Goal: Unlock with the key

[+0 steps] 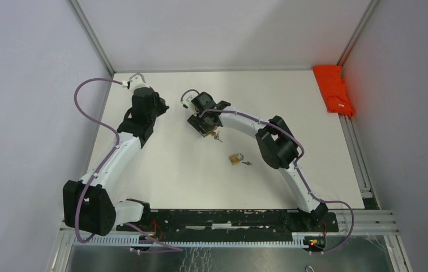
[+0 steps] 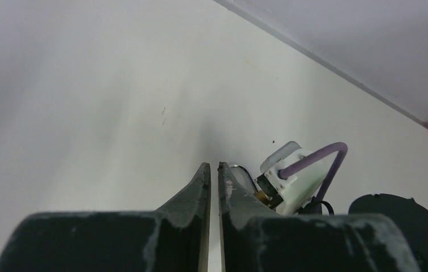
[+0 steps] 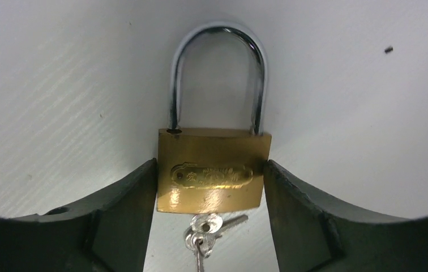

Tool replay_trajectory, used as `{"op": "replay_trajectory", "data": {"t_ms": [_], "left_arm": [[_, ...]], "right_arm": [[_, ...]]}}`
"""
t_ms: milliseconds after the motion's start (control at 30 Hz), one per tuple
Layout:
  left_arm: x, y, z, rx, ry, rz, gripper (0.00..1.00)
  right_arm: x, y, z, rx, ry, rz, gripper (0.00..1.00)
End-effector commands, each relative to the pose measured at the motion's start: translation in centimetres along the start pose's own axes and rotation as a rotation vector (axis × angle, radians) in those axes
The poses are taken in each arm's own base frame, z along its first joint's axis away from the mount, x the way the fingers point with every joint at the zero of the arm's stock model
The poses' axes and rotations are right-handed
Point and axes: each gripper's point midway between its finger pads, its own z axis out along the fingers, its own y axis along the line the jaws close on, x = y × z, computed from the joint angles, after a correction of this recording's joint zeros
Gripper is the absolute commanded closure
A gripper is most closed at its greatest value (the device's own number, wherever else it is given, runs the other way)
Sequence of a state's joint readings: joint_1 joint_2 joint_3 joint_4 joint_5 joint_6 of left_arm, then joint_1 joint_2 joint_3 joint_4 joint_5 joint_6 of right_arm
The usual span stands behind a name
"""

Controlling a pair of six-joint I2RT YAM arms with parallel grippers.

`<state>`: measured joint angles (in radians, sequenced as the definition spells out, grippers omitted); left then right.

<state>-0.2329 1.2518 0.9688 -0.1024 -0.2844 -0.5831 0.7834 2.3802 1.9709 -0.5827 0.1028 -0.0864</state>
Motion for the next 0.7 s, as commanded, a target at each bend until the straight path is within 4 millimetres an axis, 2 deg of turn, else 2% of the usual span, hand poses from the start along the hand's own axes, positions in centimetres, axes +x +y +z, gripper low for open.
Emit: {"op": "replay_trajectory", "data": {"t_ms": [0,167,400,667], "left_arm": [[0.5,-0.9,0.7,0.046,0.016,0.002,0.87],[1.3,-1.4,1.2,0.072,0.047,0.008,0.89],[2.0,-2.5,1.5,0.139,0.074,0.017,0.89],[3.0,-3.0,1.9,0.168,0.108,0.021,0.92]], "right_arm": [[7.9,0.4,0.8,0.024,0.216,-0.015,0.31],[8.5,0.5,0.7,0.016,0.226,0.003,0.36],[5.1,1.0,-1.1,-0.123,0.085,0.105,0.38],[3.2,-1.1,-3.5,-0.357,-0.075,0.348,0.41]]}}
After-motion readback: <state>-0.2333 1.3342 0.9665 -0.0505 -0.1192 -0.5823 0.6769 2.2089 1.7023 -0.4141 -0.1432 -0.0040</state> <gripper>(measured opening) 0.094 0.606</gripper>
